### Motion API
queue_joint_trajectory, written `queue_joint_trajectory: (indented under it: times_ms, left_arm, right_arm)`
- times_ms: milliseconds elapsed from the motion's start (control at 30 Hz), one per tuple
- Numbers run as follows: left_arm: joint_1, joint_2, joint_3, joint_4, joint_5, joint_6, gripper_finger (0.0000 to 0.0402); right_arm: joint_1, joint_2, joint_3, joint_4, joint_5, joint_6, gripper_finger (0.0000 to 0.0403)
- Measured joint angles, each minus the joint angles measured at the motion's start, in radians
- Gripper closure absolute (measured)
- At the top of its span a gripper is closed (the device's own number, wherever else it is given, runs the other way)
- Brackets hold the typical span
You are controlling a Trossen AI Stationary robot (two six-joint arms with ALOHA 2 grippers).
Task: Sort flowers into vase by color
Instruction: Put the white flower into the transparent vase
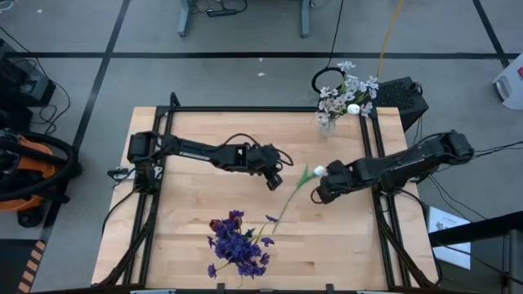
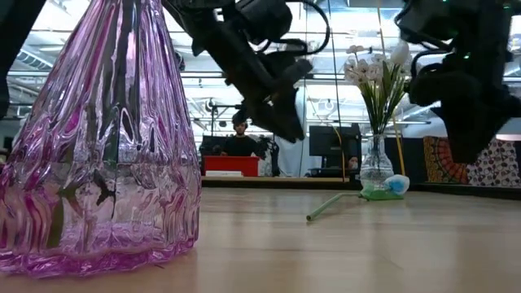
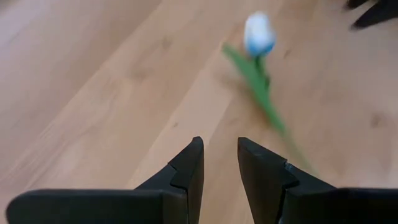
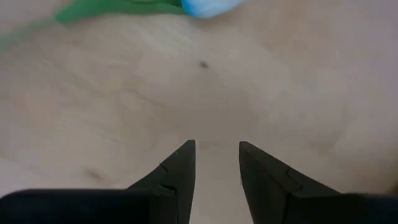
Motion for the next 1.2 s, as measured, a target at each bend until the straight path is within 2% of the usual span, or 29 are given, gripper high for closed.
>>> queue_joint_trajectory:
  times_ms: [100,167,267,367,533,700,867,1100,1200]
  left_arm:
    - [0.009,-0.001,0.008,-0.088,0.003,0.035,0.0299]
    - [0.016,-0.016,0.008,-0.157,0.003,0.085,0.0299]
    - [0.016,-0.029,0.007,-0.18,0.002,0.141,0.0299]
    - [0.014,-0.041,-0.021,-0.173,0.008,0.166,0.0299]
    - [0.023,-0.11,-0.149,-0.097,0.027,0.163,0.0299]
    - [0.043,-0.248,-0.337,-0.019,0.049,0.142,0.0299]
    - [0.066,-0.412,-0.514,0.017,0.06,0.131,0.0299]
    - [0.102,-0.659,-0.717,0.048,0.176,0.145,0.0299]
    - [0.106,-0.749,-0.772,0.056,0.217,0.172,0.0299]
  right_arm:
    - [0.033,-0.042,-0.037,0.082,0.001,0.245,0.0289]
    - [0.041,-0.046,-0.044,0.141,0.024,0.344,0.0289]
    - [0.042,-0.033,-0.045,0.241,0.087,0.368,0.0289]
    - [0.028,0.0,-0.04,0.329,0.098,0.431,0.0291]
    - [0.054,0.128,0.029,0.343,0.11,0.542,0.0323]
    - [0.064,0.295,0.158,0.338,0.126,0.581,0.0359]
    - [0.057,0.428,0.302,0.28,0.134,0.638,0.0374]
    - [0.03,0.563,0.468,0.106,0.13,0.728,0.0357]
    - [0.02,0.587,0.49,0.127,0.124,0.776,0.0337]
